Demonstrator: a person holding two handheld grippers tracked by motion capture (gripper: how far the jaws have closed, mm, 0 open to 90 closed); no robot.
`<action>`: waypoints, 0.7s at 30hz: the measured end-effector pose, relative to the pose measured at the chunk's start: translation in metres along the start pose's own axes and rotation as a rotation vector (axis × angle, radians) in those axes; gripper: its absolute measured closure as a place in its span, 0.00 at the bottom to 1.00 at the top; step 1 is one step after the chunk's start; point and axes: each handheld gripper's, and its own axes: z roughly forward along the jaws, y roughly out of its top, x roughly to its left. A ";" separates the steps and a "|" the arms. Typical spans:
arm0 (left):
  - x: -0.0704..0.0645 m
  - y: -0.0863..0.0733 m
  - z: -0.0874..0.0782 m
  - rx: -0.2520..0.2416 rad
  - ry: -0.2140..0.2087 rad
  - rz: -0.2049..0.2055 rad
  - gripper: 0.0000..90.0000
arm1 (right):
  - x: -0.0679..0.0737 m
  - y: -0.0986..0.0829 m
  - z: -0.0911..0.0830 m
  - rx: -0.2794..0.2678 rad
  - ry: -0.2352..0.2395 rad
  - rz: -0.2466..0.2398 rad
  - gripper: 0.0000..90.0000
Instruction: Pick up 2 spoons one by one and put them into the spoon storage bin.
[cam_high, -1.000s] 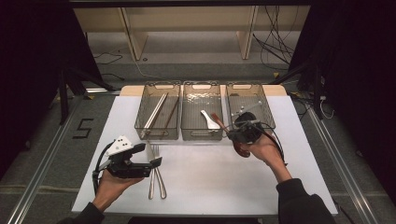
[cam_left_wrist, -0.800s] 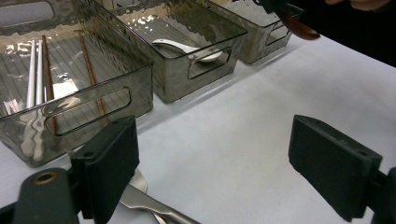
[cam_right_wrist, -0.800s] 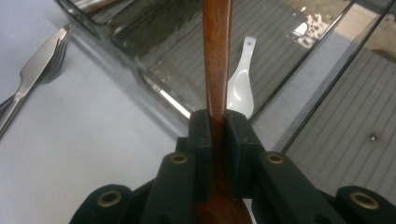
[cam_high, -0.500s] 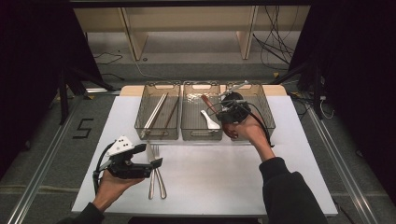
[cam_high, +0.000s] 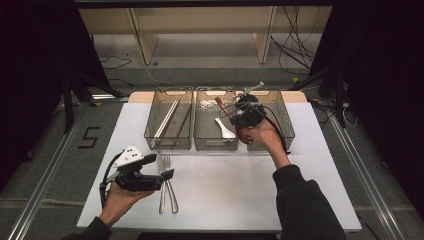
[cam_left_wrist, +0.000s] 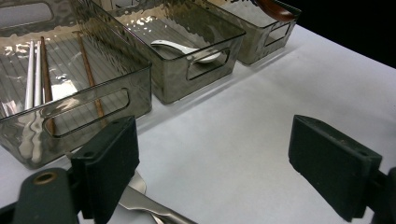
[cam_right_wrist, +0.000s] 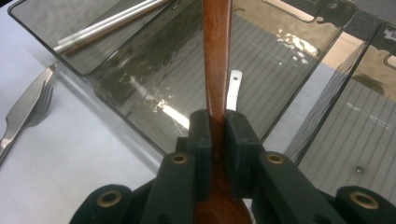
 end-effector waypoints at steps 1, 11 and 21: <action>0.000 0.000 0.000 0.000 0.000 0.000 0.17 | 0.000 0.001 0.000 0.000 -0.001 0.006 0.92; 0.000 0.000 0.000 0.000 0.000 -0.004 0.17 | 0.000 0.013 0.006 -0.010 -0.008 0.020 0.91; 0.001 0.000 0.000 -0.001 -0.004 -0.004 0.17 | -0.002 0.021 0.022 -0.006 -0.026 0.053 0.91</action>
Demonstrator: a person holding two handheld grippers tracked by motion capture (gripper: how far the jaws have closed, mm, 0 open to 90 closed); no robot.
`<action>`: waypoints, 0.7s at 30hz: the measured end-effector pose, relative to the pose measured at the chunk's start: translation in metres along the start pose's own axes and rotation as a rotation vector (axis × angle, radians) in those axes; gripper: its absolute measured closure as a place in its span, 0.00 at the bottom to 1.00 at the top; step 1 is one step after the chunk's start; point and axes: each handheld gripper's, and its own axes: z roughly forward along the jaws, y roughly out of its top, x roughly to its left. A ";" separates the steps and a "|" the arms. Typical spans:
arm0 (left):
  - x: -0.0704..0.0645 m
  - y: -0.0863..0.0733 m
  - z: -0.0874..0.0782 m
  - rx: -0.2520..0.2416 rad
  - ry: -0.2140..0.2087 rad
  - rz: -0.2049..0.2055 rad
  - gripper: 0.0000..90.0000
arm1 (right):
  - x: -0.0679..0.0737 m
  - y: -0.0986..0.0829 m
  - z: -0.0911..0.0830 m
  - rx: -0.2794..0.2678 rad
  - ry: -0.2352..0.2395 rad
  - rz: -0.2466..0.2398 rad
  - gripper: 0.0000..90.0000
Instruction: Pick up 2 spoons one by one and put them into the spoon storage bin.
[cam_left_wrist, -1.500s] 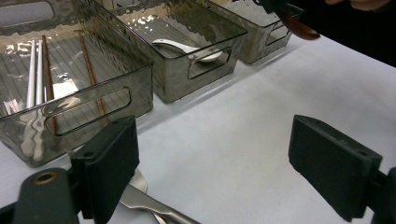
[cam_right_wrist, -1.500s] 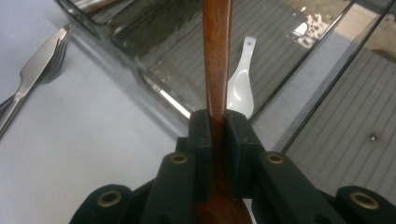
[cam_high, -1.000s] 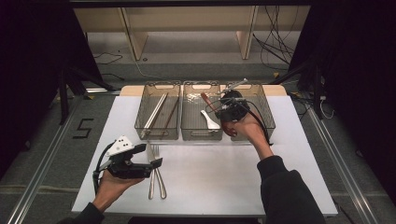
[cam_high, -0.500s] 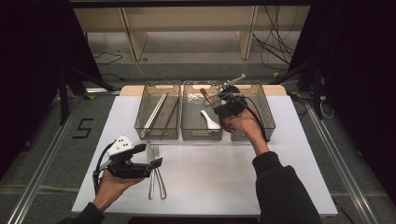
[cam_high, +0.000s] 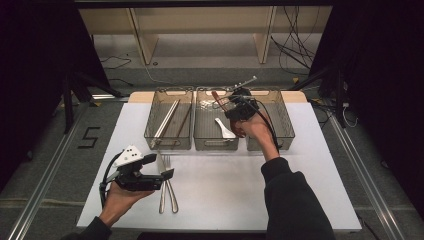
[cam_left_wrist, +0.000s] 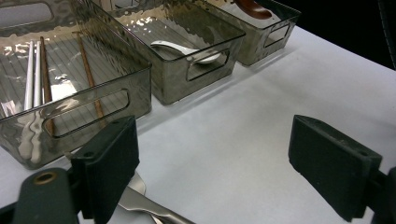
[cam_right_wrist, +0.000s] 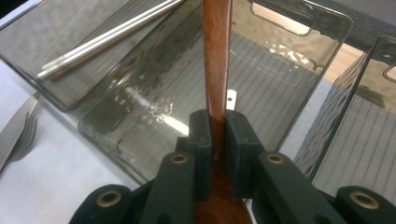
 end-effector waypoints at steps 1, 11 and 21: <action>0.000 0.000 0.000 0.000 -0.001 0.000 0.17 | 0.000 0.001 0.002 0.001 -0.001 0.004 0.91; 0.000 0.000 0.000 -0.001 -0.005 0.001 0.17 | -0.001 0.009 0.016 0.010 -0.017 0.028 0.91; -0.001 0.000 0.000 -0.003 -0.009 0.001 0.17 | -0.003 0.016 0.027 0.014 -0.032 0.058 0.91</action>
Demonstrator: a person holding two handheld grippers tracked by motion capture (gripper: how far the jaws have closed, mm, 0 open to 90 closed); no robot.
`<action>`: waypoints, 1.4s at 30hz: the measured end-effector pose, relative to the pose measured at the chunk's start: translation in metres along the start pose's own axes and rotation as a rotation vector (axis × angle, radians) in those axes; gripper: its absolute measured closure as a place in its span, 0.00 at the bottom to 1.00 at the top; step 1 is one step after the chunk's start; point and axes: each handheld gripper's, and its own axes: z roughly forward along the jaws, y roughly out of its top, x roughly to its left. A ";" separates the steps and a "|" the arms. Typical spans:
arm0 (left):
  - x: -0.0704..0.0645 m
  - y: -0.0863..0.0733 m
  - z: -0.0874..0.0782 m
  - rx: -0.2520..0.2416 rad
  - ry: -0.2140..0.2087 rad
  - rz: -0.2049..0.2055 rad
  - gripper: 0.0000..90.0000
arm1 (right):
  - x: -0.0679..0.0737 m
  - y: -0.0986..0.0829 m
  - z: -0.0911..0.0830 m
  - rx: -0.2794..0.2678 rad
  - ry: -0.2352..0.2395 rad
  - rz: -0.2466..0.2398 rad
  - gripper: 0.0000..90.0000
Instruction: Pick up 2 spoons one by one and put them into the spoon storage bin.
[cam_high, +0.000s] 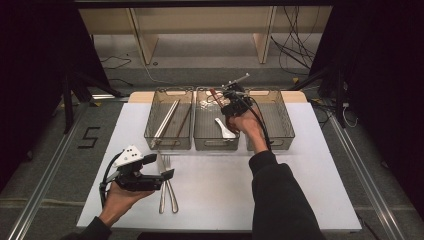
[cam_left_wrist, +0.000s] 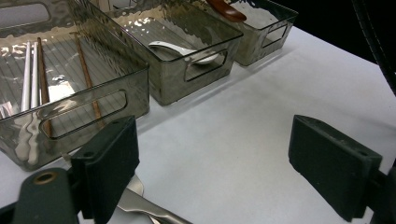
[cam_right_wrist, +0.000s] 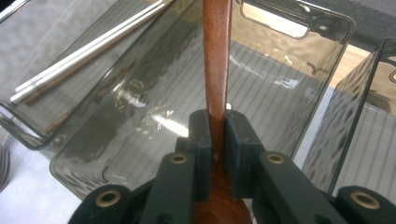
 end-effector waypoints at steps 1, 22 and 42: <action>0.000 0.000 0.000 0.000 0.001 0.002 0.17 | 0.000 0.001 0.001 -0.002 0.002 -0.001 0.91; 0.000 0.000 -0.001 -0.001 0.000 0.008 0.18 | 0.001 0.002 0.013 0.021 -0.004 0.025 0.67; -0.002 -0.002 0.006 0.045 -0.018 -0.017 0.18 | 0.017 -0.068 -0.076 -0.117 0.127 -0.097 0.41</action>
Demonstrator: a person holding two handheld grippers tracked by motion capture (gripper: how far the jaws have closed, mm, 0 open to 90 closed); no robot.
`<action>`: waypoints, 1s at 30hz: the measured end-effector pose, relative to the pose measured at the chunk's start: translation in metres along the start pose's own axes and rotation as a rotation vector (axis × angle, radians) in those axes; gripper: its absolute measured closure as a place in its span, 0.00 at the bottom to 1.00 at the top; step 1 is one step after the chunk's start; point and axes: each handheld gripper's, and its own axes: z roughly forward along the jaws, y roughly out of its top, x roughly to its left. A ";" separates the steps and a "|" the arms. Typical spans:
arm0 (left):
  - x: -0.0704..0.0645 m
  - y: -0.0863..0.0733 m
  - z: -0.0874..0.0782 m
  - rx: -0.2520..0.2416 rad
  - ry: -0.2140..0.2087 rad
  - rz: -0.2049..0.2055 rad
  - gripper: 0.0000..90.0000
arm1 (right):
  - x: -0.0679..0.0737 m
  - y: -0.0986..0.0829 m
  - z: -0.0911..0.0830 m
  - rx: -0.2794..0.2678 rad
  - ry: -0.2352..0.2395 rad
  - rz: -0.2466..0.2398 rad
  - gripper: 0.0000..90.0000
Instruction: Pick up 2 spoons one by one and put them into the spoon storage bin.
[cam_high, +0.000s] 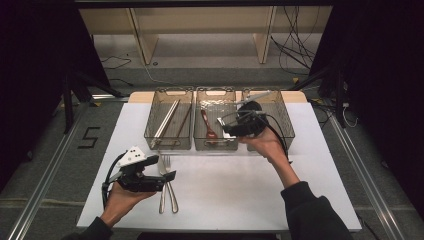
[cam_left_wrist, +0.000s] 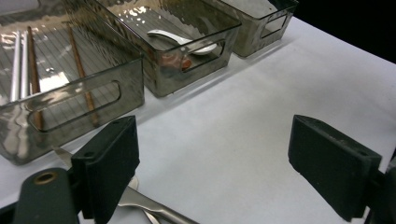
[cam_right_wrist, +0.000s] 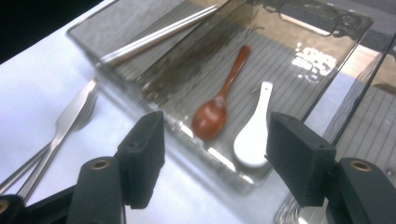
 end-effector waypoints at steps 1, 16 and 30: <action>0.000 0.000 0.001 0.003 -0.003 -0.007 0.18 | 0.002 -0.005 -0.004 -0.008 0.010 -0.003 0.41; -0.001 -0.001 0.007 0.051 -0.006 -0.041 0.18 | 0.007 -0.071 -0.044 -0.094 0.050 0.015 0.40; 0.002 -0.002 0.009 0.097 -0.001 -0.074 0.27 | 0.015 -0.114 -0.066 -0.145 0.052 0.031 0.39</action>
